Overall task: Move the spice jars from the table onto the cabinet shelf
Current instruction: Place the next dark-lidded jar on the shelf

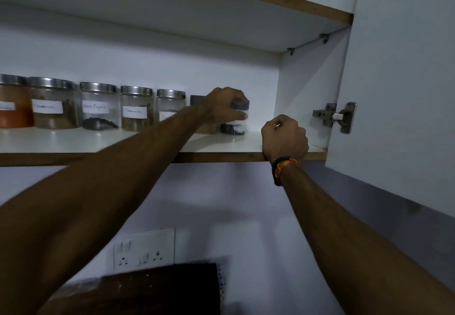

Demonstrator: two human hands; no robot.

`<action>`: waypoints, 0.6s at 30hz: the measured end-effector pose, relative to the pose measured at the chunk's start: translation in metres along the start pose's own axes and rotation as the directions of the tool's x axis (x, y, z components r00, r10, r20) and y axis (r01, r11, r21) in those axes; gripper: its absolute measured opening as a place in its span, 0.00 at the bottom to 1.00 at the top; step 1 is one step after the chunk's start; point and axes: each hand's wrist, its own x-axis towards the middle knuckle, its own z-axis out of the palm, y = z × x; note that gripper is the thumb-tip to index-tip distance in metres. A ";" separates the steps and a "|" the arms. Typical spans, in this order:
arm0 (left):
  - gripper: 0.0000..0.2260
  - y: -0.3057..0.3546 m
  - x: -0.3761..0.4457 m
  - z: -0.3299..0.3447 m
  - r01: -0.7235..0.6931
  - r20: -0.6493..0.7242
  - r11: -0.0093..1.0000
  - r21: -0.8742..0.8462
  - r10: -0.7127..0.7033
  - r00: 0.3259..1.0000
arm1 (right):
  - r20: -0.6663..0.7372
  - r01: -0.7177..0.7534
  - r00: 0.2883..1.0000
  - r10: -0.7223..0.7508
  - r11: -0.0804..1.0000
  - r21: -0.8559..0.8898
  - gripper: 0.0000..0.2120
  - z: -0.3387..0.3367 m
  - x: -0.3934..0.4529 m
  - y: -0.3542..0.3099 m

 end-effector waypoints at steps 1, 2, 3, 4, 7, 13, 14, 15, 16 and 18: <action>0.23 0.007 -0.008 0.001 0.004 -0.007 0.999 -0.037 -0.004 1.000 | 0.030 -0.006 1.000 0.007 1.000 -0.018 0.10 -0.001 0.001 -0.001; 0.23 0.014 -0.018 0.003 0.008 -0.017 0.998 -0.067 -0.009 1.000 | 0.066 -0.011 0.998 0.014 0.999 -0.035 0.09 -0.004 0.000 -0.002; 0.23 0.020 -0.028 0.004 0.014 -0.028 0.996 -0.092 -0.017 0.999 | 0.106 -0.011 0.994 0.017 0.999 -0.051 0.09 -0.006 -0.001 -0.003; 0.23 0.025 -0.037 0.004 0.018 -0.039 0.993 -0.116 -0.023 0.999 | 0.146 -0.002 0.989 0.012 0.998 -0.065 0.10 -0.009 -0.002 -0.004; 0.23 0.037 -0.063 0.008 0.029 -0.087 0.989 -0.148 -0.043 0.995 | 0.228 0.060 0.973 -0.037 0.994 -0.094 0.10 -0.015 -0.009 -0.004; 0.19 0.052 -0.123 0.021 -0.005 -0.203 0.996 -0.087 -0.013 0.979 | 0.207 0.331 0.928 -0.309 0.940 -0.082 0.13 -0.026 -0.047 0.005; 0.19 0.054 -0.134 0.024 -0.036 -0.224 0.998 -0.045 0.025 0.974 | 0.200 0.370 0.914 -0.353 0.927 -0.054 0.13 -0.031 -0.056 0.009; 0.18 0.057 -0.144 0.027 -0.068 -0.243 0.998 -0.010 0.064 0.968 | 0.196 0.408 0.898 -0.394 0.913 -0.031 0.13 -0.036 -0.065 0.014; 0.17 0.060 -0.155 0.031 -0.102 -0.256 0.995 0.019 0.103 0.961 | 0.187 0.443 0.882 -0.433 0.896 -0.017 0.13 -0.040 -0.074 0.018; 0.16 0.065 -0.178 0.041 -0.157 -0.266 0.985 0.064 0.169 0.949 | 0.169 0.486 0.862 -0.478 0.874 -0.002 0.14 -0.053 -0.094 0.028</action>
